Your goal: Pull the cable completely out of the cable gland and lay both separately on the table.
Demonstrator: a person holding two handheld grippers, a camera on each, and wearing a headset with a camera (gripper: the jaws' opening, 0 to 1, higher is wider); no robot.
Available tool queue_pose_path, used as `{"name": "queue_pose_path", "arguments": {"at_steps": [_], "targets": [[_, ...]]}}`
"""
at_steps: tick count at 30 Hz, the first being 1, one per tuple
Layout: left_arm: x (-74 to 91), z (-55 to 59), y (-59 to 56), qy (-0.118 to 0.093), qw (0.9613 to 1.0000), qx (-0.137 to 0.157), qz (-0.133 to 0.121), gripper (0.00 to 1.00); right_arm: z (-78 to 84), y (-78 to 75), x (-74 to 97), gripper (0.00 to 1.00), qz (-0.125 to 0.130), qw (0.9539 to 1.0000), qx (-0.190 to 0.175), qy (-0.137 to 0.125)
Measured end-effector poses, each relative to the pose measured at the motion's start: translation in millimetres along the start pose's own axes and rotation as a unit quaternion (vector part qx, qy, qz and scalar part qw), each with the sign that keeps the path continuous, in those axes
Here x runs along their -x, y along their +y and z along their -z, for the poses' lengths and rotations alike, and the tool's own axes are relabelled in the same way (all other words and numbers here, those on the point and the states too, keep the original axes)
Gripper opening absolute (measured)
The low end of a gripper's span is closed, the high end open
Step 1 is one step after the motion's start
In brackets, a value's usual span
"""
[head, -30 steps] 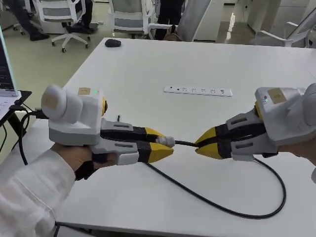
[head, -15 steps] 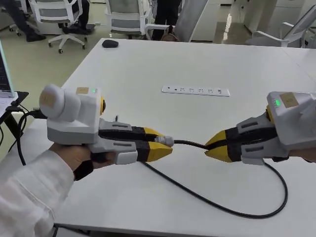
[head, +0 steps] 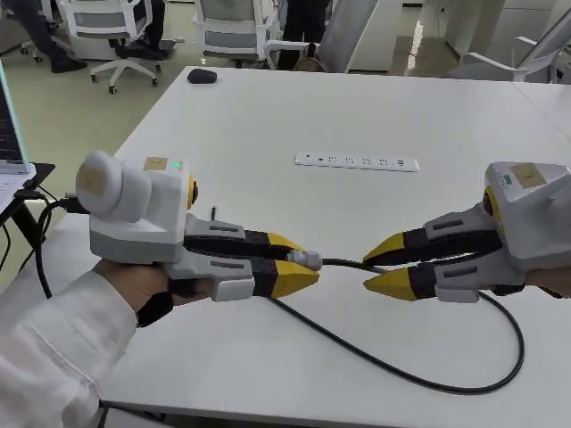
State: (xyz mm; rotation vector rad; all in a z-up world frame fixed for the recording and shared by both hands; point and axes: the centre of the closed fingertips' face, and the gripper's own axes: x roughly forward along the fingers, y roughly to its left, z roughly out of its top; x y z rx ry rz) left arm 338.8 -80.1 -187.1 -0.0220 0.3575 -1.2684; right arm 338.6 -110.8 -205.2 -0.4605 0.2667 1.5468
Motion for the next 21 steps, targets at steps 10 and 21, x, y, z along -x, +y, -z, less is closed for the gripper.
{"name": "queue_pose_path", "arguments": {"at_steps": [10,21], "targets": [[-4.0,-2.7,-2.4,-0.001,1.0,-0.002,0.006,0.16,-13.5,0.6,-13.8,0.19,-0.01,0.9997,0.019,-0.008],[-4.8,0.8,-4.7,0.004,0.9999,-0.001,0.013,0.16,-18.7,5.8,-22.3,0.06,-0.033,0.9991,0.024,-0.014]]}}
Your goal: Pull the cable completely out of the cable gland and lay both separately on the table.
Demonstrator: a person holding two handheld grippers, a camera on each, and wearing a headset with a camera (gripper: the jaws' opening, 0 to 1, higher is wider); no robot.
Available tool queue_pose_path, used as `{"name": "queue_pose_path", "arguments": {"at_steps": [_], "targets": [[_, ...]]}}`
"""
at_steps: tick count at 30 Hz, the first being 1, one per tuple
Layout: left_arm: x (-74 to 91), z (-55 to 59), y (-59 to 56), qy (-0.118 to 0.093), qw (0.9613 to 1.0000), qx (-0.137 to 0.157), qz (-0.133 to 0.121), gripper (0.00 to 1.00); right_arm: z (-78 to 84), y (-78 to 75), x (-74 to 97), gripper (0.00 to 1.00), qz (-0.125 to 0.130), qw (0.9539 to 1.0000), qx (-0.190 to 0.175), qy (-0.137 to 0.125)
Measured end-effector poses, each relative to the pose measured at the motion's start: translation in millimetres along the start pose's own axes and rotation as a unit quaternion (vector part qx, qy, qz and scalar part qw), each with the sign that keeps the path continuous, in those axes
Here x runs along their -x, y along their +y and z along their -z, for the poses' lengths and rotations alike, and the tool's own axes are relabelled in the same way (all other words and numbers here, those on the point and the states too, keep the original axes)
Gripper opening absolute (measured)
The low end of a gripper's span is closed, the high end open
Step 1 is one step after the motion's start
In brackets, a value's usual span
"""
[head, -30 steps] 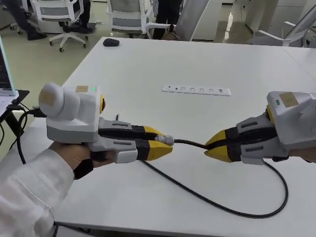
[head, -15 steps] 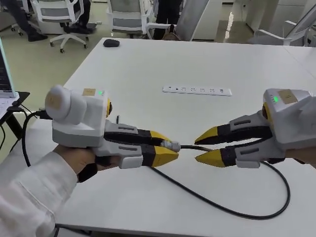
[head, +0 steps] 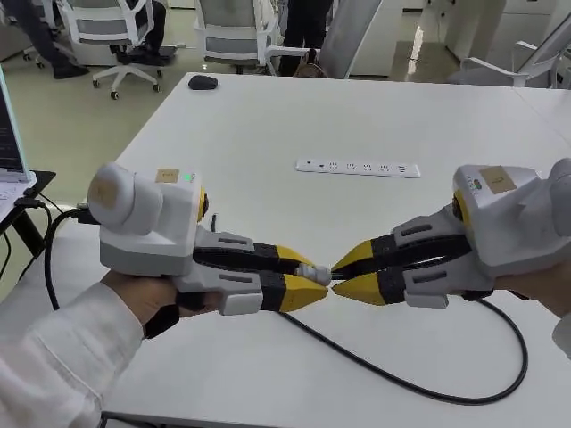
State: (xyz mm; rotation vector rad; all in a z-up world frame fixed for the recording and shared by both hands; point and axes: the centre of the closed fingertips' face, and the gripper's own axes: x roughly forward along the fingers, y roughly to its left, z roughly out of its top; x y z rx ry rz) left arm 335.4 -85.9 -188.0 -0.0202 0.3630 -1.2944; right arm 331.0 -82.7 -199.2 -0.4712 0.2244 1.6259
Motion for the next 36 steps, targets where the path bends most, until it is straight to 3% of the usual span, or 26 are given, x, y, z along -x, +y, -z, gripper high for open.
{"name": "queue_pose_path", "arguments": {"at_steps": [11,17,36], "targets": [[-0.1,-1.9,2.9,-0.005,1.0,0.005,-0.001,0.16,4.7,-2.3,1.6,0.04,0.005,0.9999,0.0,0.01],[5.6,-4.9,8.2,-0.014,0.9998,0.012,-0.007,0.16,9.0,-7.3,8.0,0.04,0.018,0.9998,-0.006,0.01],[12.4,-4.3,12.4,-0.016,0.9996,0.015,-0.015,0.17,22.9,-11.6,22.6,0.05,0.038,0.9988,-0.019,0.023]]}}
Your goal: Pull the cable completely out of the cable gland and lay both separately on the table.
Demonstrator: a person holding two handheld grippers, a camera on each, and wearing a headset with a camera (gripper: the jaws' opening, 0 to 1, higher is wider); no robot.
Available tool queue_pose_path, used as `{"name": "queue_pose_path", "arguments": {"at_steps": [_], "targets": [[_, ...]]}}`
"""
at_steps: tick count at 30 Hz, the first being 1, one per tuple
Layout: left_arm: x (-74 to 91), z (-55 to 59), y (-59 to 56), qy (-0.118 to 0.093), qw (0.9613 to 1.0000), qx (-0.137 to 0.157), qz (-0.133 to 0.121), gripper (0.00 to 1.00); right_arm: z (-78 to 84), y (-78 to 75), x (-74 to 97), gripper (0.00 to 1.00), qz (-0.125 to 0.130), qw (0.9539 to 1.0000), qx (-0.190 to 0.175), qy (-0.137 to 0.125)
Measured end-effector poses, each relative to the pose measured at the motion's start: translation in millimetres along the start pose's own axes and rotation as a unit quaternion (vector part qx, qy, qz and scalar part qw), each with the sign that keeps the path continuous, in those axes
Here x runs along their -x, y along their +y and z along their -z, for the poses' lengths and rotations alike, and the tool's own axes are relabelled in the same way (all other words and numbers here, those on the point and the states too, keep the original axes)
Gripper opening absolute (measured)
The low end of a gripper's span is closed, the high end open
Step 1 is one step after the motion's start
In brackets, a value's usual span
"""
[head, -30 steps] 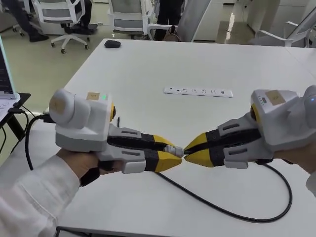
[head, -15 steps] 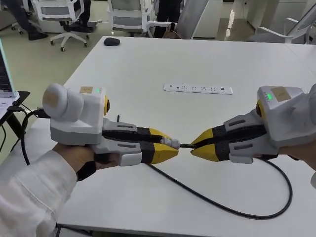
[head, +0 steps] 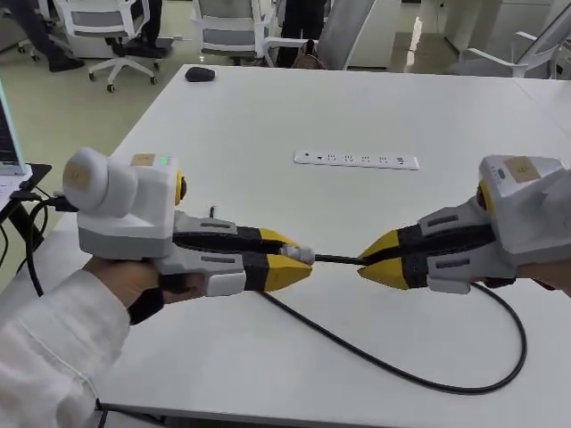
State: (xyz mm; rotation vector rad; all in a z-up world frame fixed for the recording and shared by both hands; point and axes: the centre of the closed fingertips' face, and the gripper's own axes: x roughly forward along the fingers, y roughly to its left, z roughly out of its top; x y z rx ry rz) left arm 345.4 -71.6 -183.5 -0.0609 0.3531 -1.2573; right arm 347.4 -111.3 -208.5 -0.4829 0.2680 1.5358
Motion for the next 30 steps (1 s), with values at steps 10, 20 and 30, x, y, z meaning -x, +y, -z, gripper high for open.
{"name": "queue_pose_path", "arguments": {"at_steps": [10,20,30], "targets": [[0.9,-1.2,-1.8,-0.001,1.0,0.002,0.004,0.16,0.0,0.3,-1.5,0.05,-0.001,1.0,0.0,-0.001],[-2.5,-2.0,-6.7,-0.001,0.9998,-0.007,0.017,0.16,-3.0,4.0,-2.5,0.11,-0.011,0.9999,-0.005,0.001],[-11.0,-4.9,-10.5,-0.001,0.9996,-0.009,0.027,0.16,-20.3,9.2,-17.0,0.22,-0.017,0.9996,0.021,-0.007]]}}
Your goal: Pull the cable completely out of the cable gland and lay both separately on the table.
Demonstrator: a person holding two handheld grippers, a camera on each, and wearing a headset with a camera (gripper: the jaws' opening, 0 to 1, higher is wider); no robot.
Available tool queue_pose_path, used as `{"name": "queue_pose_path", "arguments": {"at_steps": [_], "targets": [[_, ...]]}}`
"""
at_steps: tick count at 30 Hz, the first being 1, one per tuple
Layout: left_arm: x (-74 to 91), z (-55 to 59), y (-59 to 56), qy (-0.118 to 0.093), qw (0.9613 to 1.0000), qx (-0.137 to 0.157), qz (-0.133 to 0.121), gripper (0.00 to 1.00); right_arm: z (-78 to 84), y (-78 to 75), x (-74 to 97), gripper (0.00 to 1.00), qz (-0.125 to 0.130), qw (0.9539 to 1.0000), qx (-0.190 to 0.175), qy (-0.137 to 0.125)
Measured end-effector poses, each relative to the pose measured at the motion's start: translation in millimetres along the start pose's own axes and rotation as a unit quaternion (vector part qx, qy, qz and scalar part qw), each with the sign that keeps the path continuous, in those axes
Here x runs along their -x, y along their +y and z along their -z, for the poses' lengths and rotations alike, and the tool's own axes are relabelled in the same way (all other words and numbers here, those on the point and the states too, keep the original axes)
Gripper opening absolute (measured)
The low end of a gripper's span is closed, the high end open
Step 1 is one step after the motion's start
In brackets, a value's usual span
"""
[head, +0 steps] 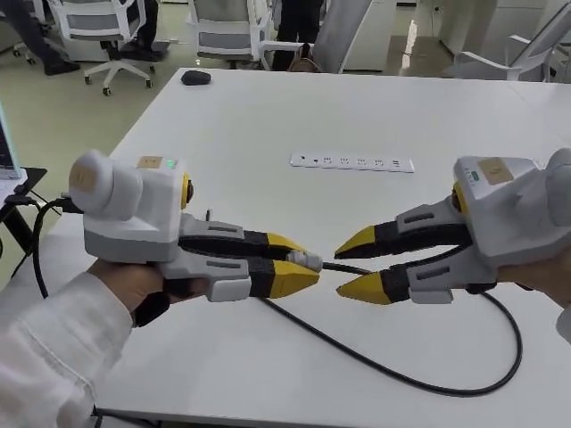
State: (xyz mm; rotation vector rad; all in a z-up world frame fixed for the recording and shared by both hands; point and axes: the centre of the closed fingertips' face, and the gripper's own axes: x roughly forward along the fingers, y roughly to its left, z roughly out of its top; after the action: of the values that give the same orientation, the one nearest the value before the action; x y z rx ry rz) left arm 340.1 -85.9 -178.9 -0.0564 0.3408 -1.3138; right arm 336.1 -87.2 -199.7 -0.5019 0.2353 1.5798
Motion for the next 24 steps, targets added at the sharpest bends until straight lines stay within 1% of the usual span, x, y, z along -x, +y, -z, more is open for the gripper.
{"name": "queue_pose_path", "arguments": {"at_steps": [2,8,10,14,17,21,24], "targets": [[-1.1,0.0,-0.7,0.001,1.0,0.0,0.001,0.16,-2.2,-0.4,-0.8,0.22,-0.001,1.0,0.003,-0.004],[-1.4,1.4,-0.8,0.004,1.0,0.0,0.0,0.16,-4.4,-1.5,0.5,0.16,0.0,0.9999,0.003,-0.014],[-1.7,1.3,-1.5,0.005,1.0,0.0,0.0,0.16,-3.5,-1.0,0.8,0.13,0.001,0.9999,0.005,-0.015],[-2.3,1.2,-1.6,0.005,1.0,0.001,0.0,0.16,-3.0,2.8,0.4,0.05,-0.007,0.9998,0.005,-0.018],[-2.2,1.5,-1.1,0.006,1.0,0.003,-0.001,0.16,-2.5,3.2,-0.3,0.05,-0.006,0.9998,0.012,-0.017],[-0.7,2.0,0.1,0.003,0.9999,0.013,0.0,0.16,-3.1,2.8,-1.0,0.04,-0.005,0.9997,0.011,-0.02],[0.8,2.9,1.5,0.003,0.9999,0.014,-0.002,0.16,-0.9,2.1,-1.8,0.04,-0.005,0.9998,0.012,-0.015]]}}
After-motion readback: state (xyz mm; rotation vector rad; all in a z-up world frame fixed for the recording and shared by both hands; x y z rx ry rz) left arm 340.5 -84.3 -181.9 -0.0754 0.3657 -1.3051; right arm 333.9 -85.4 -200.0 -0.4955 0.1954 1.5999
